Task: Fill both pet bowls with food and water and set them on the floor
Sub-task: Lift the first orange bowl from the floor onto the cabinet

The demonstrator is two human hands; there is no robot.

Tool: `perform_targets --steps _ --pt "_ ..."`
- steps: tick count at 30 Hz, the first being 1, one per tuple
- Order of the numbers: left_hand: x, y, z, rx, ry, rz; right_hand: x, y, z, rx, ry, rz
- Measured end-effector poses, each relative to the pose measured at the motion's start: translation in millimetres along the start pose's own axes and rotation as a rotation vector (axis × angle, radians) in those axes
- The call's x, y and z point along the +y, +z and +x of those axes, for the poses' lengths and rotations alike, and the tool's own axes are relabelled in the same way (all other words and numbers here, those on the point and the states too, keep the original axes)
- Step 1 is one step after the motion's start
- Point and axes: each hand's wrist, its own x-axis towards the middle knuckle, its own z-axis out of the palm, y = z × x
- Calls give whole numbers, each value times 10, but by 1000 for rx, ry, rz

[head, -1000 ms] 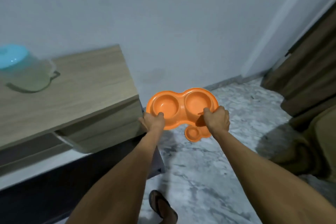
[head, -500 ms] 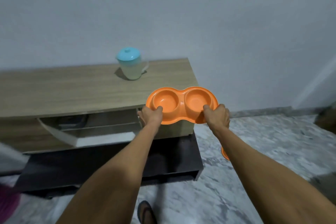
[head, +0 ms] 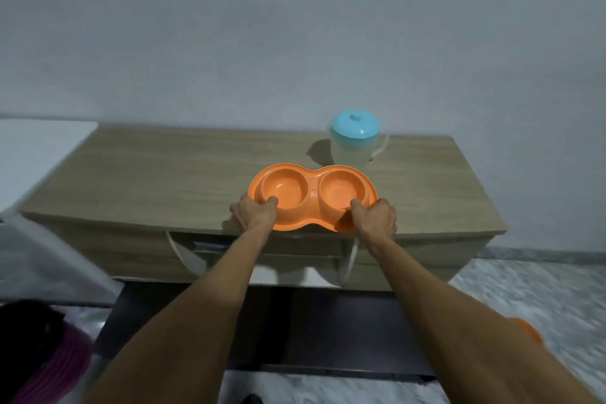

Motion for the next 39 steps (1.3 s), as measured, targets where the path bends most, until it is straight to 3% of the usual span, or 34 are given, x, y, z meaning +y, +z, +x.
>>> perform_targets --steps 7,15,18,30,39 --pt "133 -258 1255 -27 -11 36 -660 1093 289 15 49 -30" --pt "45 64 1991 -76 -34 177 -826 1472 619 60 141 -111" --pt "64 83 1920 -88 -35 285 -763 1488 673 71 157 -148" --pt "71 -77 1598 -74 1 350 -630 1355 415 42 129 -159" --pt "-376 -885 840 92 41 84 -352 1118 -507 19 -34 -81"
